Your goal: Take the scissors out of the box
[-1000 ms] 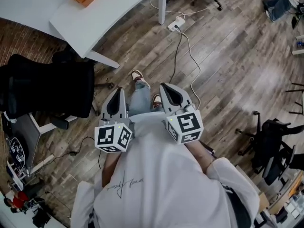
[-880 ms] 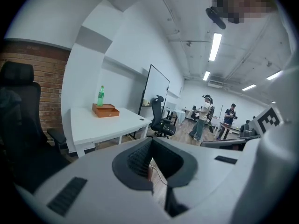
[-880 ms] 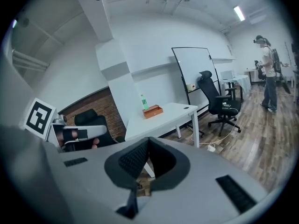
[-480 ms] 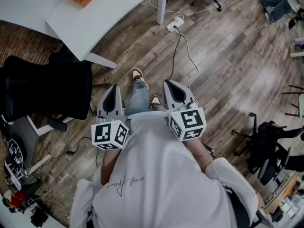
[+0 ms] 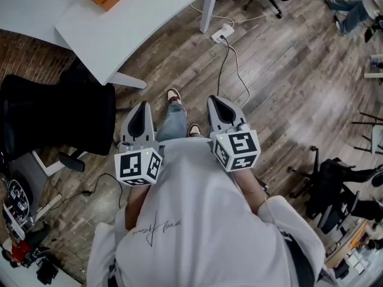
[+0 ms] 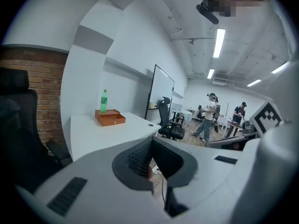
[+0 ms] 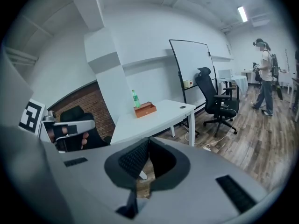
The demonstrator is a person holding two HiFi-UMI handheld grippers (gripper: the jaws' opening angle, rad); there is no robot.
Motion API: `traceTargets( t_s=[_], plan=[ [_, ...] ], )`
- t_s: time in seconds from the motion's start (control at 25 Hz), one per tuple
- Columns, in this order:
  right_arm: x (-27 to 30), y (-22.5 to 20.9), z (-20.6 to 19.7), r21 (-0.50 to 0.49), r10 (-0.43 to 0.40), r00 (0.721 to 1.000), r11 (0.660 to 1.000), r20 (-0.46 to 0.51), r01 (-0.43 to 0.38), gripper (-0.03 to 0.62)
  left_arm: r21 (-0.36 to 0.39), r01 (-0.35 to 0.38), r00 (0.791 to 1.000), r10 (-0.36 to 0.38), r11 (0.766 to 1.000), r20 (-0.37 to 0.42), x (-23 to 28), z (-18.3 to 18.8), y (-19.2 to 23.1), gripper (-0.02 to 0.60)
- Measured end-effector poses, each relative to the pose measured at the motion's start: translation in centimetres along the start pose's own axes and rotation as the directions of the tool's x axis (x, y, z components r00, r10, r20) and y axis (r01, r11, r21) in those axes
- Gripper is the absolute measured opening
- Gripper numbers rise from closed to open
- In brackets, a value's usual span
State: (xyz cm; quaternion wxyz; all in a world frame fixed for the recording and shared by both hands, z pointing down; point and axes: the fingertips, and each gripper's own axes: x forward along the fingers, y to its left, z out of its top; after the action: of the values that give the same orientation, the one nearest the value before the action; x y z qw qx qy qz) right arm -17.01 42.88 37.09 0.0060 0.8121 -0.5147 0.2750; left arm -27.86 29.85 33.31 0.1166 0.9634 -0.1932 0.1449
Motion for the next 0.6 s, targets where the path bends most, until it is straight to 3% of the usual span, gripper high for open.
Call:
traceTargets(
  t_s=[0.6],
  plan=[
    [9.3,0.8,6.3,-0.1,0.008,0.999,0.995,-0.04,-0.012,0.011,-0.127,0.018,1.0,-0.015,0.992,0.021,6.8,3.5,6.0,0.008]
  ],
)
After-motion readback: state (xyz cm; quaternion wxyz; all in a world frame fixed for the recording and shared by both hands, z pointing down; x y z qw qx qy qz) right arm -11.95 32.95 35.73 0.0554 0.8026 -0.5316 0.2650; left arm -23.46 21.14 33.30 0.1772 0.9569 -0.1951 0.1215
